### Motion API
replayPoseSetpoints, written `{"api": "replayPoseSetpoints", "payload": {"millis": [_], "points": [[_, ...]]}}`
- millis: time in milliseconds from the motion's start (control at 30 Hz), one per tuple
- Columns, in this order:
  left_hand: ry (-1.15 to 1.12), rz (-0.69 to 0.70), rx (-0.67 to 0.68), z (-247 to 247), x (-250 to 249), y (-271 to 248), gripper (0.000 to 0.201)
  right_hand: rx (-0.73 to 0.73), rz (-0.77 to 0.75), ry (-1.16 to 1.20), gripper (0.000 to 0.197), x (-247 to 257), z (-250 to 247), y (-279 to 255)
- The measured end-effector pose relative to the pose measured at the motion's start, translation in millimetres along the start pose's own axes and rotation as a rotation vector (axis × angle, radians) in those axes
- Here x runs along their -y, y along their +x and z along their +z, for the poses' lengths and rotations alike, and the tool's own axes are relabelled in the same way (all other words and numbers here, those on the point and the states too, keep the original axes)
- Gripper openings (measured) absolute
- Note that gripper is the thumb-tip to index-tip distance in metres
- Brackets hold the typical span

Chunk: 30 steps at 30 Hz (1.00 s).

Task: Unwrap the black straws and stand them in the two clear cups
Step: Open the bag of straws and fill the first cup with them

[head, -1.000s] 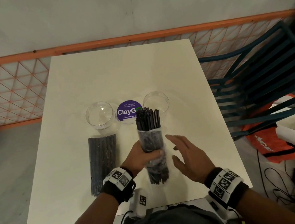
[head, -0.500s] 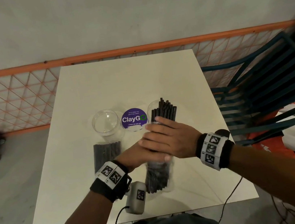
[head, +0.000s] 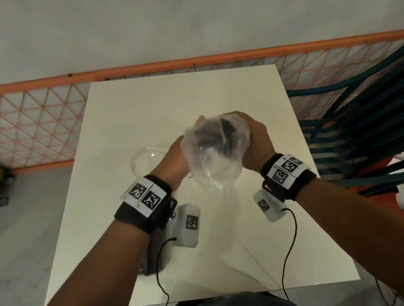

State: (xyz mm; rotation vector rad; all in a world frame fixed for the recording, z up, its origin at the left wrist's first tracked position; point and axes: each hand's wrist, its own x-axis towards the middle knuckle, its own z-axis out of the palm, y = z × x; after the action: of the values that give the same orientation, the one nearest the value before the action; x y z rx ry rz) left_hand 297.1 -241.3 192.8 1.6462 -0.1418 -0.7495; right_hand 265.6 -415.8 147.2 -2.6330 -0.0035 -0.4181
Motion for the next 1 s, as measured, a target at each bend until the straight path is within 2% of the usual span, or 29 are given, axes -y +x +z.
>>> {"api": "replayPoseSetpoints", "payload": {"millis": [33,100,167,200,233,300,400,467,567,633,733,900,1000], "points": [[0.114,0.04,-0.041,0.2,-3.6,9.0,0.031,0.0,0.092,0.074,0.028,-5.2,4.4,3.3],[0.226,0.112,0.005,4.8,-12.8,25.6,0.03,-0.028,0.313,0.348,0.018,-8.2,4.7,12.6],[0.33,0.115,0.052,9.8,-23.9,35.6,0.054,-0.098,0.476,0.488,0.018,-11.1,2.6,22.1],[0.396,0.123,0.049,12.3,-27.0,41.2,0.062,-0.138,0.529,0.613,0.018,-10.6,-0.2,24.4],[0.454,0.141,0.043,14.1,-27.0,48.1,0.064,-0.201,0.557,0.786,0.018,-8.5,-2.6,25.3],[0.525,0.153,0.05,16.9,-25.0,57.5,0.064,-0.282,0.585,0.986,0.024,-11.2,-4.2,25.0],[0.568,0.134,0.073,19.2,-13.6,69.7,0.066,-0.287,0.631,1.015,0.021,-18.2,6.0,22.8],[0.577,0.126,0.07,20.0,-5.5,76.6,0.054,-0.268,0.672,1.003,0.025,-23.9,16.4,21.1],[0.628,0.065,0.068,19.6,5.6,81.6,0.051,-0.193,0.733,0.929,0.054,-25.9,28.7,15.4],[0.682,0.065,0.085,15.2,15.3,83.0,0.062,-0.1,0.756,0.836,0.064,-25.6,35.6,10.4],[0.785,0.117,0.064,4.5,30.7,84.9,0.058,-0.032,0.778,0.782,0.063,-30.8,45.4,-1.1],[0.639,0.186,-0.034,-15.5,42.2,56.7,0.029,-0.089,0.727,0.869,0.07,-51.9,54.4,-19.1],[0.566,0.19,-0.056,-27.9,60.1,22.1,0.02,-0.157,0.711,0.916,0.052,-39.6,33.7,-16.7]]}}
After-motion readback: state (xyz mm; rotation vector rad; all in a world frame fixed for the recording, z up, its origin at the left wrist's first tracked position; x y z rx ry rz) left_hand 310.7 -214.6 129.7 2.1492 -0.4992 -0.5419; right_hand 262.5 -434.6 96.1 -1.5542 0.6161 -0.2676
